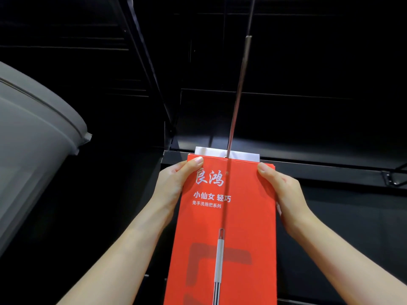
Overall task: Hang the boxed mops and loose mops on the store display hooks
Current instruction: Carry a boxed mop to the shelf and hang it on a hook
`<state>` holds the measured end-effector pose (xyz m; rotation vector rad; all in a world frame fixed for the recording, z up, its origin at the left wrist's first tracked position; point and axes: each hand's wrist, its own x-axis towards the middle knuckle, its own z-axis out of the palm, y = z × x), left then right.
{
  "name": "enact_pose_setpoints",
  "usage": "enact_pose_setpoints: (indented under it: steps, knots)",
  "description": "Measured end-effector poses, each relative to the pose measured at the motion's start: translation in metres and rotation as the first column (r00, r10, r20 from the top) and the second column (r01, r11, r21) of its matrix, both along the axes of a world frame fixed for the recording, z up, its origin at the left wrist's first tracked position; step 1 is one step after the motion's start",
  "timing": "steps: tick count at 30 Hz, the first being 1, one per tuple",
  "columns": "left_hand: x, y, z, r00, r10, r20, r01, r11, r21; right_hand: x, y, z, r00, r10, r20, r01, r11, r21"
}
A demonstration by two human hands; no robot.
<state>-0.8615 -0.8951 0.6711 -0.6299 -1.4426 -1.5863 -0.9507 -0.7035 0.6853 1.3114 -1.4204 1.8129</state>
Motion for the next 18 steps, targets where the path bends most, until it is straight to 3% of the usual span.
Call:
enact_pose_setpoints:
  steps: [18]
  knots:
    - [-0.036, -0.012, 0.001, 0.995, 0.080, 0.063, -0.080, 0.997, -0.010, -0.029, -0.011, -0.003, 0.997, 0.018, 0.072, -0.017, 1.000, -0.022]
